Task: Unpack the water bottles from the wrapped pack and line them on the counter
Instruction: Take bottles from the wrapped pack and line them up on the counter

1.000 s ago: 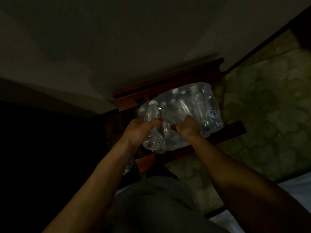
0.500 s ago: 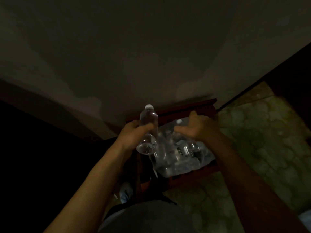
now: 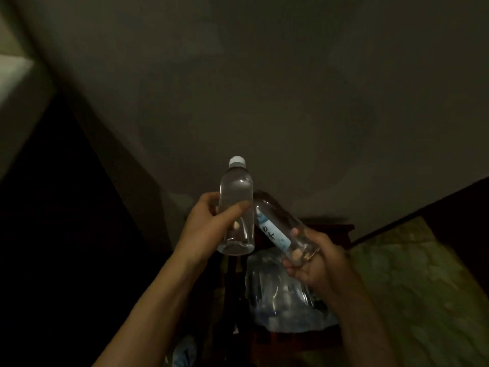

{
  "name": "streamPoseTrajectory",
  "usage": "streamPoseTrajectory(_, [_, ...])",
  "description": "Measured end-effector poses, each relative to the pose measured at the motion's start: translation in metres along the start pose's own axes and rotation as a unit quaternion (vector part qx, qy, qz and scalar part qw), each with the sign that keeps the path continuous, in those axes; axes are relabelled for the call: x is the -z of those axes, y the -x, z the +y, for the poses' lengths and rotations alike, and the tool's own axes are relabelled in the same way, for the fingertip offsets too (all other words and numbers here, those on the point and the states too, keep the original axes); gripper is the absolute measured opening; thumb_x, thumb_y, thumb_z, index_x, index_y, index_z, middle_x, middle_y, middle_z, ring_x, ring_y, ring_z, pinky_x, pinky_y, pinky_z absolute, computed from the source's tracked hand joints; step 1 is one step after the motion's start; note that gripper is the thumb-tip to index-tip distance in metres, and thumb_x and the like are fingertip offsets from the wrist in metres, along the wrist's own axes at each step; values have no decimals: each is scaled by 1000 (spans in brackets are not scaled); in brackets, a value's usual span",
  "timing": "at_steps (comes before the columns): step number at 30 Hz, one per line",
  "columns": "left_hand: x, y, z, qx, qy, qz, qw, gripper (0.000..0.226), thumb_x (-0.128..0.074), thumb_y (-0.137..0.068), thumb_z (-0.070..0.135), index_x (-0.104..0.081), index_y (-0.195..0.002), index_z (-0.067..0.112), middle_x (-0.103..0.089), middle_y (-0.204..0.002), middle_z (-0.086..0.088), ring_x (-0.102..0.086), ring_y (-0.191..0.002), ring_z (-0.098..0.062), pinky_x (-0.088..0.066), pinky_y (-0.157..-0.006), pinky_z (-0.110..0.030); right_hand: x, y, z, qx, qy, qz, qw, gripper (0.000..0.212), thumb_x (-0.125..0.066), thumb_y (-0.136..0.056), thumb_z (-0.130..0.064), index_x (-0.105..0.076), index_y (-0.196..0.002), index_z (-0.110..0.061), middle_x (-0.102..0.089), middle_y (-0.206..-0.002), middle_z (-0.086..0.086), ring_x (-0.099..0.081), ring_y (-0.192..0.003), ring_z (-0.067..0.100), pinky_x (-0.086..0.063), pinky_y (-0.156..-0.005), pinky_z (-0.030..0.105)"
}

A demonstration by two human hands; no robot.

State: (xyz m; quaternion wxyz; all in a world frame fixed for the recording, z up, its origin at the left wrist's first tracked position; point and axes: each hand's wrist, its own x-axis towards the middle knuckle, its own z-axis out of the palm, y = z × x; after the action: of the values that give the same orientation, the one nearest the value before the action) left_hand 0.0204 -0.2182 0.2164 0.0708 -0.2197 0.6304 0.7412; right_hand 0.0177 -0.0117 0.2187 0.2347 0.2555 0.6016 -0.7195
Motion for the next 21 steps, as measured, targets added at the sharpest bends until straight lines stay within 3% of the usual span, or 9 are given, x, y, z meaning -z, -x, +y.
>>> streamPoseTrajectory(4, [10, 21, 17, -27, 47, 19, 998, 39, -74, -82, 30, -58, -115, 18, -72, -95, -2, -73, -68, -7, -54, -51, -16, -17, 11, 3, 43, -65, -126, 989, 63, -87, -53, -35, -65, -106, -9, -70, -103, 24, -71, -80, 32, -58, -68, 39])
streamPoseTrajectory(7, [13, 39, 34, -73, 64, 17, 995, 33, -70, -84, 24, -60, -115, 17, -73, -95, -3, -74, -70, -9, -54, -51, -17, -26, 19, -4, 86, -73, -209, 971, 41, -72, -71, -19, -67, -111, -11, -66, -117, 25, -69, -97, 34, -57, -79, 41])
streamPoseTrajectory(11, [11, 64, 56, -133, 71, 20, 988, 37, -74, -81, 25, -61, -115, 21, -75, -99, -3, -75, -81, -12, -60, -67, -28, -44, 36, -19, 136, -71, -310, 938, 61, -68, -72, -10, -53, -131, -8, -61, -128, 23, -61, -116, 36, -54, -93, 41])
streamPoseTrajectory(15, [8, 95, 78, -186, 56, 11, 981, 58, -85, -67, 29, -62, -120, 20, -75, -107, -6, -74, -96, -22, -59, -82, -41, -67, 56, -30, 173, -60, -346, 920, 54, -61, -77, -1, -54, -130, -11, -68, -120, 18, -67, -108, 30, -58, -86, 38])
streamPoseTrajectory(17, [9, 112, 91, -220, 24, 15, 975, 53, -83, -70, 25, -64, -119, 21, -76, -104, -5, -75, -94, -21, -60, -80, -38, -81, 64, -29, 188, -72, -344, 917, 54, -67, -74, -7, -56, -127, -11, -69, -117, 17, -69, -103, 28, -59, -79, 36])
streamPoseTrajectory(19, [12, 127, 104, -252, 2, 39, 967, 46, -82, -72, 22, -67, -115, 21, -77, -98, -2, -76, -86, -15, -60, -69, -27, -94, 74, -28, 214, -73, -335, 915, 68, -86, -61, -27, -61, -122, -14, -68, -118, 17, -67, -108, 30, -57, -82, 38])
streamPoseTrajectory(21, [17, 141, 115, -280, -6, 64, 958, 38, -81, -74, 19, -69, -110, 18, -78, -93, -1, -76, -80, -12, -57, -61, -18, -103, 84, -31, 243, -68, -327, 911, 73, -93, -47, -43, -67, -111, -18, -70, -114, 17, -68, -106, 30, -56, -81, 38])
